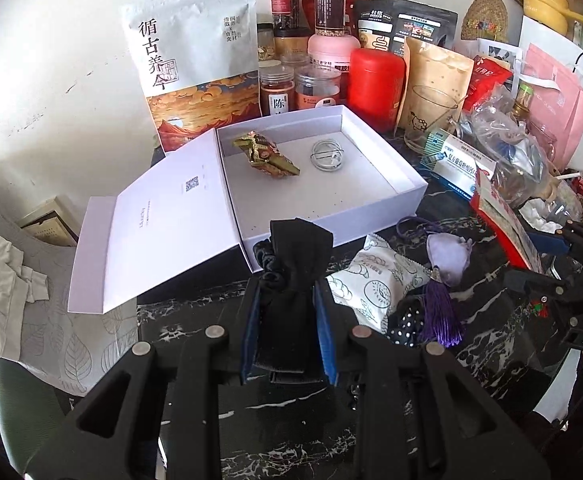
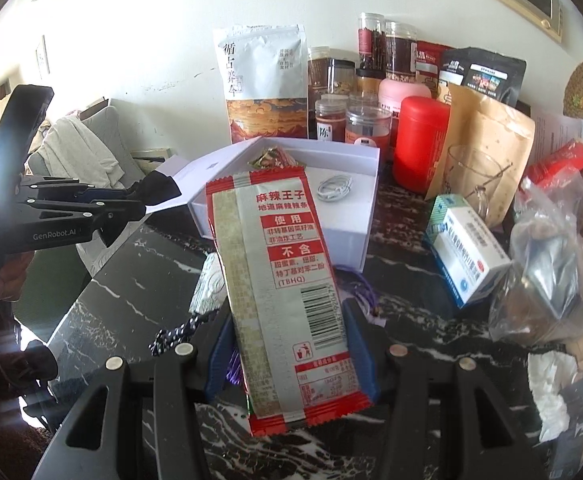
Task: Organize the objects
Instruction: 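Carry the red packet with right tool while left tool carries the black scrunchie to the box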
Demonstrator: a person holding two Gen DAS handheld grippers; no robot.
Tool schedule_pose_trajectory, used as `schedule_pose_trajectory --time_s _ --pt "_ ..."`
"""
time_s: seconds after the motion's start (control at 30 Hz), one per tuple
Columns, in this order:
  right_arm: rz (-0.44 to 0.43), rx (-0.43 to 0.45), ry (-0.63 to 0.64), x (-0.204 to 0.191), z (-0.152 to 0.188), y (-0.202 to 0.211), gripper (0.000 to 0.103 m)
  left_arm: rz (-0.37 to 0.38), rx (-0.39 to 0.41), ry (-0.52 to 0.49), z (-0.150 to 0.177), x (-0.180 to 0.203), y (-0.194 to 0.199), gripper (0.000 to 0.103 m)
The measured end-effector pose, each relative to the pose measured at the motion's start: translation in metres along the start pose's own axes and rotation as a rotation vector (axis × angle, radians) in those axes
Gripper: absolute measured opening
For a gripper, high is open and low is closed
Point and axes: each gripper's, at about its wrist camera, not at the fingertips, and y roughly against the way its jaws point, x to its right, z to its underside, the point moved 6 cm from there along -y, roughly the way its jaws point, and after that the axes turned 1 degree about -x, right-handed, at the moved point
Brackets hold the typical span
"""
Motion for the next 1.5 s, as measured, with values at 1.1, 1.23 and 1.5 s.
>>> schedule_pose_trajectory --time_s 1.1,1.23,1.5 --pt "0.049 0.062 0.065 0.036 -0.115 -0.063 0.052 -0.042 0.028 -0.048 -0.13 -0.019 -0.09 0.025" --pt "0.049 0.058 0.075 0.039 -0.128 -0.078 0.052 -0.037 0.021 -0.048 -0.144 -0.02 -0.108 0.025" --pt "0.034 0.067 0.088 0.044 -0.152 -0.103 0.052 -0.059 0.041 -0.04 -0.176 -0.026 -0.128 0.025"
